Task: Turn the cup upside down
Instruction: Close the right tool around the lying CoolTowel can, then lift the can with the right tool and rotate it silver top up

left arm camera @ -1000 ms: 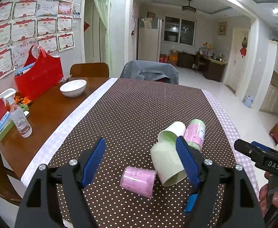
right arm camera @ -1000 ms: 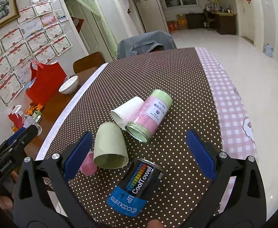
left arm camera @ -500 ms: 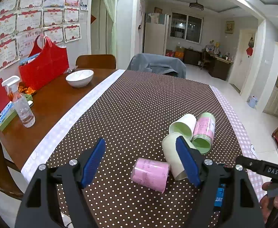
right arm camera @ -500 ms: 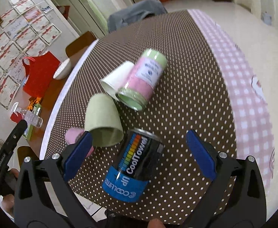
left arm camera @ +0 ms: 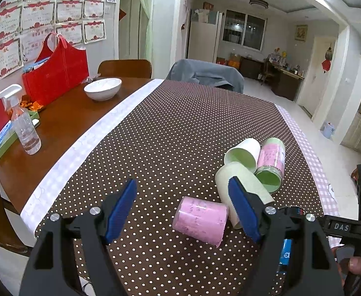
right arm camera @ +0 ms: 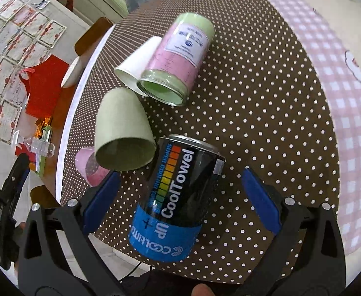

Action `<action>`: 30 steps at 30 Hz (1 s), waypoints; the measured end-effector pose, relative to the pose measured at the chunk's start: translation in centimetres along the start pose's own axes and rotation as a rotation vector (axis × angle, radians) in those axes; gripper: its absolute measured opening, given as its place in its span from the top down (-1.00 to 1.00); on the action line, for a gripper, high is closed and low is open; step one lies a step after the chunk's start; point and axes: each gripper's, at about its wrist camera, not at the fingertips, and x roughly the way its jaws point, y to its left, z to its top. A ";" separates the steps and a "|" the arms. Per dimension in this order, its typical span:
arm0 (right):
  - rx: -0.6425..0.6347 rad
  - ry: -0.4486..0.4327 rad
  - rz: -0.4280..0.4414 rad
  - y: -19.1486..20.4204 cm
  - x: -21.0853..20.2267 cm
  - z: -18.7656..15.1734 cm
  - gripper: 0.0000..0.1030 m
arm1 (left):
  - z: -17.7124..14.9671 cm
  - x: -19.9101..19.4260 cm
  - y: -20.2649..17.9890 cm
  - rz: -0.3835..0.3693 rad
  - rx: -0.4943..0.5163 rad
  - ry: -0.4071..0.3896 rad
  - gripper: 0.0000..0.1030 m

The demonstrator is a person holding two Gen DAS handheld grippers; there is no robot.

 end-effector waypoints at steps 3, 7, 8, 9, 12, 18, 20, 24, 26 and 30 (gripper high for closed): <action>0.018 0.016 0.000 -0.2 0.5 0.1 -0.88 | 0.0 0.5 0.1 -0.004 -0.001 0.011 -0.47; 0.030 0.036 -0.008 -0.3 1.0 0.3 -0.82 | -0.1 1.1 0.0 -0.009 -0.003 0.023 -0.46; 0.034 0.041 -0.006 -0.3 1.1 0.4 -0.80 | 0.0 1.3 0.1 -0.010 -0.004 0.027 -0.47; 0.037 0.049 -0.007 -0.3 1.3 0.5 -0.77 | 0.0 1.3 0.0 -0.010 -0.005 0.028 -0.47; 0.043 0.069 -0.006 -0.4 1.8 0.6 -0.71 | -0.1 1.6 0.0 -0.011 -0.006 0.032 -0.47; 0.044 0.095 0.054 -0.5 2.8 0.7 -0.37 | -0.1 1.7 -0.1 -0.008 -0.011 0.036 -0.47; 0.066 0.088 0.090 -1.2 2.6 0.6 -0.37 | 0.0 1.7 -0.1 -0.006 -0.012 0.035 -0.47; 0.087 0.049 0.159 -2.2 1.5 0.6 -0.36 | 0.0 1.5 -0.2 0.002 -0.009 0.032 -0.47; 0.086 0.022 0.178 -2.2 1.0 0.7 -0.35 | 0.1 1.3 -0.5 0.002 -0.007 0.029 -0.47; 0.071 -0.060 0.209 -2.3 -0.7 0.9 -0.33 | 0.2 0.7 -0.7 0.012 -0.004 0.016 -0.46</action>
